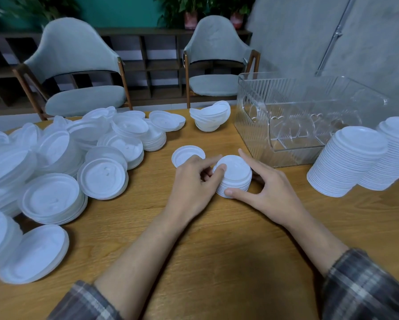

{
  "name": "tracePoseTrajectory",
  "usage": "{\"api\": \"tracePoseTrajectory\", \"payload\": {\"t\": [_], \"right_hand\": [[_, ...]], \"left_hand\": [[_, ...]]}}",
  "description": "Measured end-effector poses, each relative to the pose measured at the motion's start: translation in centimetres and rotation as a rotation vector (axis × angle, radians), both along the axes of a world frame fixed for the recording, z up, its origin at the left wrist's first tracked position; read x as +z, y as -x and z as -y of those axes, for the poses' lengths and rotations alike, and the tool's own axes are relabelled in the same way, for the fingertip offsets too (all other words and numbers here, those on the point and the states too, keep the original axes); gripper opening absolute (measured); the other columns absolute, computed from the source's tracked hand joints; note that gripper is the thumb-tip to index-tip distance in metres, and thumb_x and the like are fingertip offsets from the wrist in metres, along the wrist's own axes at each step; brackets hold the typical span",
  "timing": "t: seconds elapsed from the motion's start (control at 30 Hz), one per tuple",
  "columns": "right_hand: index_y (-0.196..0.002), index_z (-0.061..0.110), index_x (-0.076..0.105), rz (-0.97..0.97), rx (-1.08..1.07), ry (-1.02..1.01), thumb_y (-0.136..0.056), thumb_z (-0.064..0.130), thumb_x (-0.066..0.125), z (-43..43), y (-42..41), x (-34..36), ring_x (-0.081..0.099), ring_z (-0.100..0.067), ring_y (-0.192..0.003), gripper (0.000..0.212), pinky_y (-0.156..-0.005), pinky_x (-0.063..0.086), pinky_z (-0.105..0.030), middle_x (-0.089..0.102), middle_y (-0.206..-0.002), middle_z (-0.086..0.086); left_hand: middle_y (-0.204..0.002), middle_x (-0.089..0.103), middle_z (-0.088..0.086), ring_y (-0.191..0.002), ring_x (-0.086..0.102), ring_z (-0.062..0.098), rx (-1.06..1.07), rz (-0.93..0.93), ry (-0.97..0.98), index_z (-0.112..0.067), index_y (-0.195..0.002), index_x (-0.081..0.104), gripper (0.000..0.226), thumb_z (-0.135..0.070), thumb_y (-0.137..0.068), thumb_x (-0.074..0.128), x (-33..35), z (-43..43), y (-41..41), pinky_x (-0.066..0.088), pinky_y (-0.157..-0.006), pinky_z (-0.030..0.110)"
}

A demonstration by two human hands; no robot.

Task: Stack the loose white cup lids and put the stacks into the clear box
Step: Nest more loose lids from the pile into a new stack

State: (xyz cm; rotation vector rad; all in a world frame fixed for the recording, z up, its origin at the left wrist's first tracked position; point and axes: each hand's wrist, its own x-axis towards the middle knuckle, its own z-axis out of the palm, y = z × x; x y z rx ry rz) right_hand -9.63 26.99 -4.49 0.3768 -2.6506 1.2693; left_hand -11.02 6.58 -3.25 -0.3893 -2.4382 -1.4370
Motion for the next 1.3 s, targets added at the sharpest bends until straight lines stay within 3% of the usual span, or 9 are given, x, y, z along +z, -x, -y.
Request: {"api": "tracePoseTrajectory", "payload": {"t": [0.33,0.43,0.53,0.7,0.8,0.93,1.03,1.23,1.3], "right_hand": [[-0.159,0.033,0.040,0.011,-0.024,-0.040,-0.069,0.067,0.082,0.2,0.0,0.2,0.048,0.009,-0.133,0.105,-0.116,0.041,-0.028,0.056,-0.139,0.027],[-0.159,0.033,0.041,0.007,-0.050,-0.046,-0.071,0.065,0.084,0.2,0.1,0.0,0.050,0.006,-0.132,0.103,-0.116,0.042,-0.031,0.057,-0.138,0.025],[-0.159,0.033,0.040,0.016,-0.062,-0.046,-0.072,0.064,0.084,0.1,0.2,0.0,0.049,0.005,-0.133,0.102,-0.117,0.041,-0.032,0.057,-0.139,0.024],[-0.159,0.034,0.039,0.030,-0.066,-0.055,-0.072,0.066,0.083,0.1,0.1,0.1,0.049,0.003,-0.133,0.103,-0.118,0.041,-0.033,0.056,-0.140,0.024],[-0.160,0.033,0.038,0.032,-0.067,-0.068,-0.073,0.068,0.081,0.2,0.1,0.2,0.048,0.002,-0.134,0.104,-0.118,0.041,-0.035,0.054,-0.142,0.023],[-0.161,0.029,0.038,0.030,-0.050,-0.087,-0.076,0.070,0.075,0.3,0.0,0.4,0.044,0.003,-0.137,0.101,-0.119,0.039,-0.034,0.049,-0.146,0.025],[-0.160,0.027,0.039,0.033,-0.052,-0.085,-0.077,0.071,0.072,0.3,0.0,0.4,0.048,0.001,-0.134,0.100,-0.116,0.042,-0.035,0.052,-0.141,0.023],[-0.161,0.026,0.037,0.029,-0.039,-0.088,-0.078,0.070,0.072,0.2,-0.1,0.4,0.051,0.000,-0.131,0.100,-0.113,0.044,-0.034,0.055,-0.134,0.022],[-0.161,0.026,0.037,0.027,-0.036,-0.084,-0.078,0.070,0.072,0.2,-0.1,0.4,0.050,0.000,-0.131,0.100,-0.113,0.044,-0.034,0.055,-0.134,0.023]], "left_hand": [[-0.083,0.060,-0.005,-0.077,0.058,0.004,0.003,-0.040,0.061,-0.030,-0.122,0.079,0.029,-0.042,-0.096,0.074,-0.2,0.7,0.5,0.038,-0.071,0.009],[-0.097,0.062,-0.008,-0.091,0.062,0.005,0.113,-0.147,0.156,-0.025,-0.117,0.079,0.031,-0.042,-0.092,0.078,-0.6,2.5,1.3,0.048,-0.080,0.020],[-0.115,0.063,-0.005,-0.113,0.061,0.015,0.153,-0.111,0.329,-0.020,-0.121,0.075,0.036,-0.033,-0.087,0.081,-1.2,4.1,2.2,0.051,-0.094,0.033],[-0.097,0.070,-0.008,-0.093,0.066,0.017,0.153,-0.063,0.415,-0.021,-0.093,0.074,0.004,-0.024,-0.091,0.077,-1.6,4.1,2.4,0.056,-0.080,0.044],[-0.090,0.071,-0.009,-0.084,0.066,0.014,0.168,-0.085,0.320,-0.018,-0.091,0.071,0.007,-0.023,-0.091,0.076,-1.3,3.9,2.3,0.054,-0.076,0.037],[-0.087,0.071,-0.015,-0.082,0.065,0.003,0.146,-0.080,0.033,-0.020,-0.100,0.069,0.012,-0.016,-0.091,0.075,0.2,2.8,1.4,0.045,-0.072,0.009],[-0.100,0.074,-0.013,-0.093,0.068,0.002,0.142,-0.066,-0.189,-0.020,-0.115,0.071,0.024,-0.011,-0.093,0.072,1.3,2.0,0.7,0.049,-0.072,0.010],[-0.123,0.072,-0.019,-0.098,0.063,-0.013,0.121,0.094,-0.378,-0.025,-0.132,0.072,0.033,-0.018,-0.101,0.065,1.9,1.8,0.7,0.045,-0.089,0.006],[-0.129,0.071,-0.018,-0.110,0.062,-0.015,0.123,0.134,-0.436,-0.023,-0.134,0.072,0.034,-0.020,-0.101,0.064,1.9,2.0,0.9,0.048,-0.103,0.017]]}}
